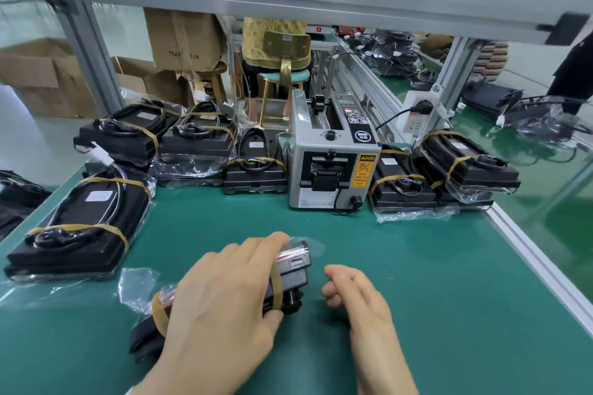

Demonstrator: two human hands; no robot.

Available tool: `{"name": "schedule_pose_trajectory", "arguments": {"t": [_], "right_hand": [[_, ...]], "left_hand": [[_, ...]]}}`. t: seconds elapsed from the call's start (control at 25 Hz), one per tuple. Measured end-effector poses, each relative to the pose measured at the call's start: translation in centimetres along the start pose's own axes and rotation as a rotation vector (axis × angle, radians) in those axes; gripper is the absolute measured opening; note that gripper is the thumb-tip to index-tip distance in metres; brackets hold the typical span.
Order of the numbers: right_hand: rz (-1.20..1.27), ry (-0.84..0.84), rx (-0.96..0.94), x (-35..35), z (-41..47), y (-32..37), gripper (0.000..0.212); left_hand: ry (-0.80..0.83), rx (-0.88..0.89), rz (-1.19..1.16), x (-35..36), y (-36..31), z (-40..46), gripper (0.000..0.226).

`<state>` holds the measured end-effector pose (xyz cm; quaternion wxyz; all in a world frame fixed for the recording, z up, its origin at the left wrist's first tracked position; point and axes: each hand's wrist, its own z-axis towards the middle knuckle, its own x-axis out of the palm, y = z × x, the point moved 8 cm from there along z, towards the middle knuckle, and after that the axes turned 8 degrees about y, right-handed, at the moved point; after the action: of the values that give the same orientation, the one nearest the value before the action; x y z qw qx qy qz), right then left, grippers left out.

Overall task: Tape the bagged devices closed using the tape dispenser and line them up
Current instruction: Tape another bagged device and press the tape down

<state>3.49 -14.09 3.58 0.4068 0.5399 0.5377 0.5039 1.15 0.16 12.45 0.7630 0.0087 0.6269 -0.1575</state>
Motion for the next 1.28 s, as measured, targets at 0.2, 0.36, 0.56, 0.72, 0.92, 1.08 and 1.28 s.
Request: {"name": "schedule_pose_trajectory", "arguments": {"t": [0.2, 0.36, 0.56, 0.72, 0.92, 1.08, 1.28], "right_hand": [[-0.409, 0.224, -0.459, 2.0, -2.5, 5.1, 0.051], [-0.649, 0.239, -0.638, 3.0, -2.7, 8.6, 0.069], [-0.751, 0.304, -0.585, 2.9, -1.2, 10.4, 0.090], [-0.682, 0.447, -0.522, 3.2, -0.8, 10.6, 0.102], [-0.632, 0.462, -0.553, 3.7, -0.5, 10.7, 0.080], [-0.608, 0.453, -0.537, 4.1, -0.1, 9.9, 0.071], [-0.603, 0.480, -0.535, 4.4, 0.3, 9.8, 0.069]], "left_hand": [[-0.137, -0.068, -0.425, -1.5, 2.8, -0.5, 0.081], [-0.261, 0.015, -0.898, -3.3, 4.3, -0.7, 0.073], [-0.262, 0.095, -1.224, -2.1, 5.2, -0.7, 0.085], [-0.255, 0.126, -1.534, -0.7, 6.0, -0.6, 0.080], [-0.254, 0.096, -1.633, 0.1, 6.6, -0.8, 0.081], [-0.250, 0.051, -1.526, 0.4, 7.2, -1.5, 0.080], [-0.274, 0.053, -1.286, -0.7, 6.8, -2.8, 0.084]]}}
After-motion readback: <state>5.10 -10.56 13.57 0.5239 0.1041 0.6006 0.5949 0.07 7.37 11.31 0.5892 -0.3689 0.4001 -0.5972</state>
